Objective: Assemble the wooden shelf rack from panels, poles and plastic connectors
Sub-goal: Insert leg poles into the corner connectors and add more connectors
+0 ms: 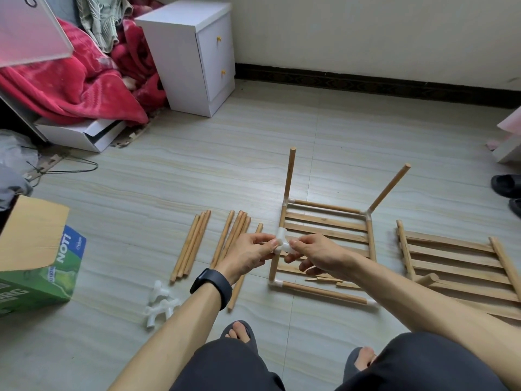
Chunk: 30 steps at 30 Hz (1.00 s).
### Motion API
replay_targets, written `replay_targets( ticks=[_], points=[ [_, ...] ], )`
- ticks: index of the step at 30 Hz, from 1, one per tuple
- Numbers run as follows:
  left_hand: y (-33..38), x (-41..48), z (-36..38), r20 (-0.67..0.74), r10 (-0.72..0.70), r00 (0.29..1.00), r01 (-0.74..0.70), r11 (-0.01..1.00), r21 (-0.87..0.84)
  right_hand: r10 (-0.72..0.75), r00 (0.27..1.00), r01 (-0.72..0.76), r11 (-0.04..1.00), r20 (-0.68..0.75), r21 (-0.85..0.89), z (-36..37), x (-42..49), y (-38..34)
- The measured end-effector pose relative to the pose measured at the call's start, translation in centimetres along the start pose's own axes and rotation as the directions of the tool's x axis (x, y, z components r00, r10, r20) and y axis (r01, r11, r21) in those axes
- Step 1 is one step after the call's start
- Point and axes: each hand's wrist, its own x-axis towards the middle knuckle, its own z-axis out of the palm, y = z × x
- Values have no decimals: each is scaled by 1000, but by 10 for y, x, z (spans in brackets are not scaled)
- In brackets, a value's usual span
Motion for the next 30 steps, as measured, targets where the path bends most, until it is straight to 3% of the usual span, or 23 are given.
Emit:
replay_targets(
  ticks=[7,12,15,17,19,22,24,26,28,30],
  points=[
    [-5,-2,2,-28,27,999,-27,999,28,-10,999,7,998,-49,-56,1,0,-1],
    [-7,-3,-1,-28,24,999,-23,999,28,-130,979,70,937,-157,-342,0,4,-13],
    [-7,0,-11,3,-25,1000,25,1000,15,-313,913,119,819,-263,-562,0,6,-25],
    [-11,5,-24,-29,-69,997,69,997,-25,-449,856,179,724,-257,-666,3,8,-32],
    [-22,9,-41,-134,-107,985,105,994,-22,-560,814,226,553,-157,-802,11,11,-37],
    [-56,12,-73,-316,-151,937,212,963,168,-630,771,293,225,90,-929,32,21,-39],
    [-82,8,-94,-382,-181,906,312,896,317,-626,747,333,63,222,-941,47,32,-35],
    [-109,2,-107,-435,-238,869,446,757,477,-568,768,340,-31,297,-940,58,44,-27],
    [-134,-3,-110,-477,-289,830,552,549,628,-502,810,301,-90,304,-949,64,53,-18],
    [-154,-8,-107,-474,-332,816,574,364,733,-503,825,256,-75,259,-964,64,58,-15]
  ],
)
